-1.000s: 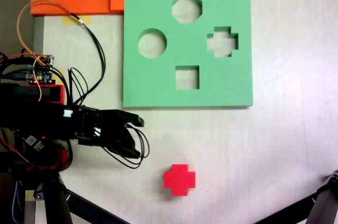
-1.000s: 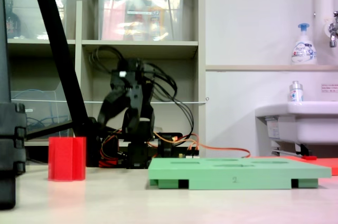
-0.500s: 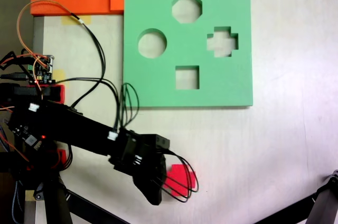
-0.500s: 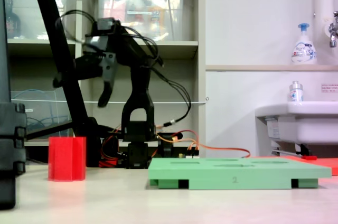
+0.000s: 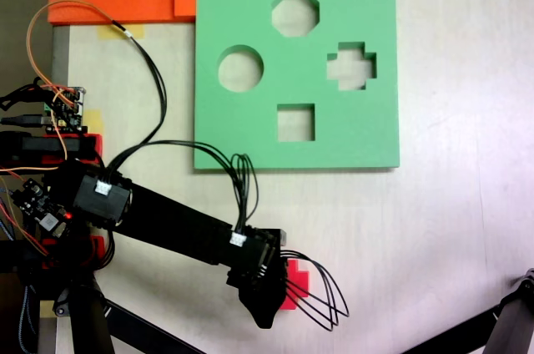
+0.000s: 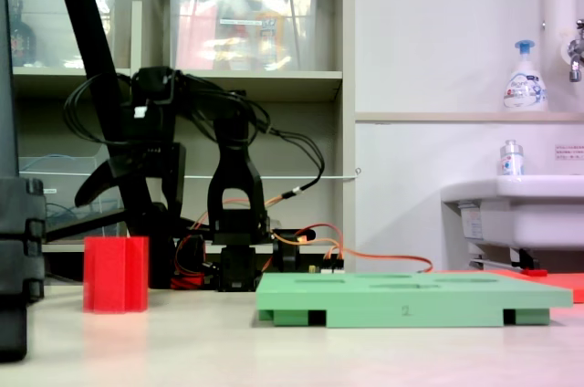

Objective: Put the cross columnar block into the corresponding hole

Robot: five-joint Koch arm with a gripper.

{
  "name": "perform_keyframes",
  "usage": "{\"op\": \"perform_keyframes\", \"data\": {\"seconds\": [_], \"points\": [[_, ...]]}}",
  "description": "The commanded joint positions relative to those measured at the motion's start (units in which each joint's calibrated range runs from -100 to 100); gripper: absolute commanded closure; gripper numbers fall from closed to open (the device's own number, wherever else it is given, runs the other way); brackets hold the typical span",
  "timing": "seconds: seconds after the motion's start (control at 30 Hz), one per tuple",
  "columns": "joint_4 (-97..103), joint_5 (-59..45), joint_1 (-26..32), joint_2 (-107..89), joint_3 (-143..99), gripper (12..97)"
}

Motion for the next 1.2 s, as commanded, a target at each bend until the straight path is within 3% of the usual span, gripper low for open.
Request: {"op": "perform_keyframes", "data": {"seconds": [0.0, 0.6, 1.0, 1.17], "points": [[1.2, -0.5, -0.4, 1.1, 3.7, 31.1], [11.1, -2.4, -2.2, 13.1, 4.0, 32.1], [10.8, -2.5, -1.9, 15.7, 2.1, 68.7], [9.9, -2.4, -2.1, 14.2, -1.6, 71.7]]}}
